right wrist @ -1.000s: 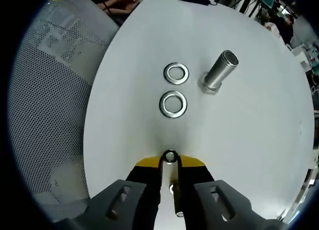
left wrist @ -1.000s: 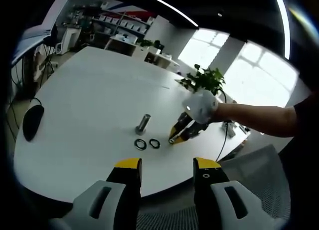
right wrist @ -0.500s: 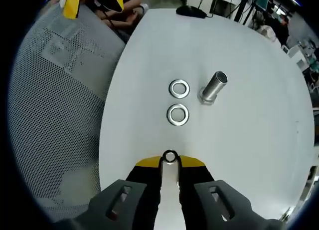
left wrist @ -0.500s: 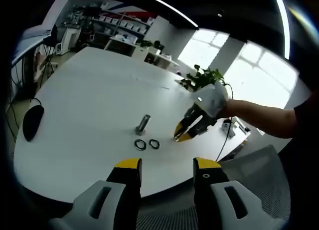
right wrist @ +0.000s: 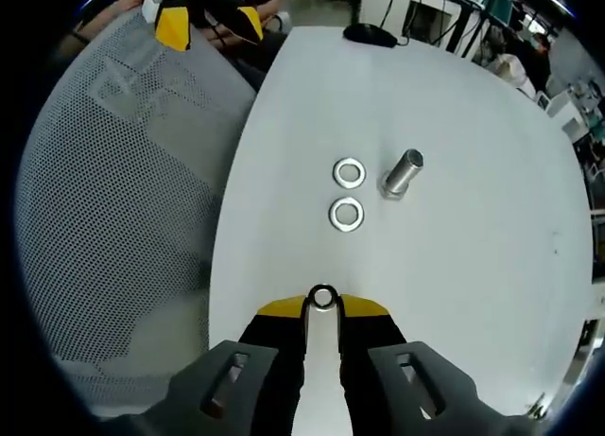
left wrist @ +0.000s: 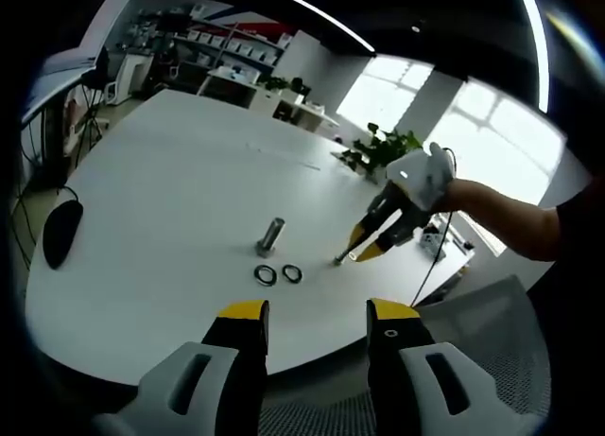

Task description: Place the washer onto the threaded stud by aligning its center hole with the stud, sliding it down to the base, and recovering from edge contact or off-axis alignment until the washer reaches the visible bottom stop.

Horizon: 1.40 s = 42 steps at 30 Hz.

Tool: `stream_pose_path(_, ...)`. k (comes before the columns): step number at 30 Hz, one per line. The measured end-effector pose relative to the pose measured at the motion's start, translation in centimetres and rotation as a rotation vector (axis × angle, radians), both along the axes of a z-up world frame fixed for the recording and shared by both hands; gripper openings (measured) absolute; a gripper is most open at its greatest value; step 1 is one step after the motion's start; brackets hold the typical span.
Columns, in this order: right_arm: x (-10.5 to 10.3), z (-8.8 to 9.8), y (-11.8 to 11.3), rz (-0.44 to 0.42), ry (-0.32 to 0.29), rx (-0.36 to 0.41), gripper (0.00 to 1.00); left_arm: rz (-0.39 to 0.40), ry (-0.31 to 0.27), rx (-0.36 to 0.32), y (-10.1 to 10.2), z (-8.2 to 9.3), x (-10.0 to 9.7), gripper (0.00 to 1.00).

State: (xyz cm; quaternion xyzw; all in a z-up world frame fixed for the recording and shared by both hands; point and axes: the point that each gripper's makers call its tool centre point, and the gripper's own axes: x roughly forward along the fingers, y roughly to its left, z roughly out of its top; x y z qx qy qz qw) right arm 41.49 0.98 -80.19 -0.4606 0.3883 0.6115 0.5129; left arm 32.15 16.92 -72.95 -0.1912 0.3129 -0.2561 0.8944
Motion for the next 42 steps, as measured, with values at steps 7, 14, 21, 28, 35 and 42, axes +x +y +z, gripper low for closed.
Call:
stream_pose_path(7, 1.1, 0.9, -1.3, -0.011, -0.038, -0.013, 0.13, -0.001, -0.001, -0.002, 0.0, 0.0, 0.0, 0.40)
stream_pose_path(14, 2.0, 0.9, -2.3, -0.027, -0.059, -0.034, 0.13, 0.001, -0.001, -0.002, 0.0, 0.0, 0.0, 0.40)
stream_pose_path(21, 2.6, 0.6, -2.8, -0.037, -0.074, -0.045, 0.13, 0.001, 0.001, -0.003, 0.0, 0.0, 0.0, 0.40)
stream_pose_path(28, 3.1, -0.2, -3.2, -0.045, -0.082, -0.066, 0.13, 0.002, 0.002, -0.003, 0.0, 0.0, 0.0, 0.40)
stream_pose_path(35, 3.2, -0.7, -3.4, -0.050, -0.076, -0.076, 0.13, 0.002, 0.005, -0.001, 0.0, 0.0, 0.0, 0.40)
stream_pose_path(42, 3.2, -1.1, -3.0, -0.046, -0.068, -0.074, 0.13, 0.002, 0.008, 0.000, 0.0, -0.1, 0.0, 0.40)
